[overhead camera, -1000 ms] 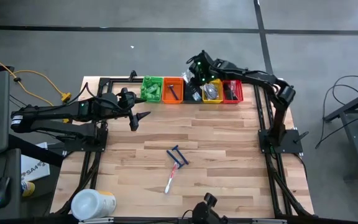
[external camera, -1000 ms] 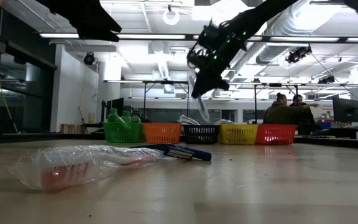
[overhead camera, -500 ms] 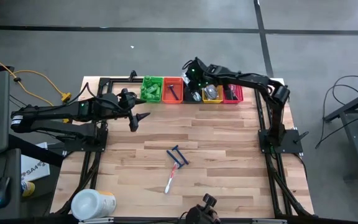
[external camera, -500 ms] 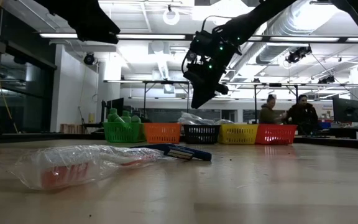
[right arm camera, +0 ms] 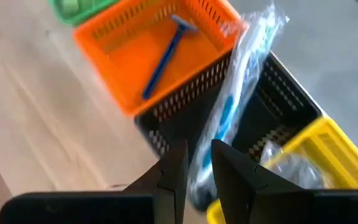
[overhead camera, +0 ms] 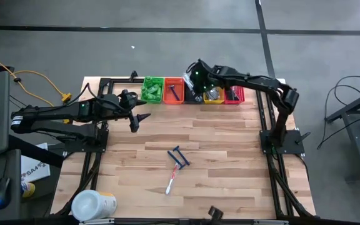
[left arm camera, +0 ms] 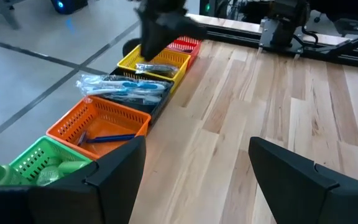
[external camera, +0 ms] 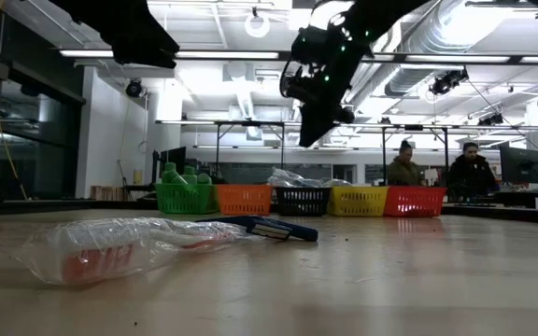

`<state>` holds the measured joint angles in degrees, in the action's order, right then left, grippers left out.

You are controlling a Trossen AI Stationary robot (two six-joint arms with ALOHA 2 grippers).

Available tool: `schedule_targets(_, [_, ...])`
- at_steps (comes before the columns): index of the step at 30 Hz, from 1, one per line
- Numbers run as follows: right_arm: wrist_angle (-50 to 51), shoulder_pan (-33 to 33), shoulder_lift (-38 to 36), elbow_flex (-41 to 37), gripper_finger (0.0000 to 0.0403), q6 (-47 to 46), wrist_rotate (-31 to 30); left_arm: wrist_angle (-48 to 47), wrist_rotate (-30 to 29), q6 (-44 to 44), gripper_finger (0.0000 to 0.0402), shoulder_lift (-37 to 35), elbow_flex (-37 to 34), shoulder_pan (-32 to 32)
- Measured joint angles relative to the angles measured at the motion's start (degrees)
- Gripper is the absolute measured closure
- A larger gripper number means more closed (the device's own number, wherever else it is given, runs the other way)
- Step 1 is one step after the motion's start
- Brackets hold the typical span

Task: Pick & Place Travel size toiletries
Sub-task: Put the orange toothbrush into the black bin

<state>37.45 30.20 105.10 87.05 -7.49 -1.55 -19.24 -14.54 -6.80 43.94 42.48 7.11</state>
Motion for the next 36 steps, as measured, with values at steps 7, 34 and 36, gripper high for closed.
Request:
schedule_targets(7, [4.46, -8.3, -4.52, -3.06, 0.0337, -4.21, -4.57, -2.41, -1.34, -1.24, 0.0117, 0.0, 0.02, 0.0])
schedule_targets(34, [-4.17, -51.97, -19.36, -21.04, 0.0337, -37.73, -38.97, -10.56, 1.35, -26.32, 0.0117, 7.46, 0.09, 0.02])
schedule_targets(36, [-4.73, -53.62, -19.36, -22.48, 0.0337, -40.06, -39.89, -10.37, 1.48, -26.24, 0.0117, 8.28, 0.11, 0.02])
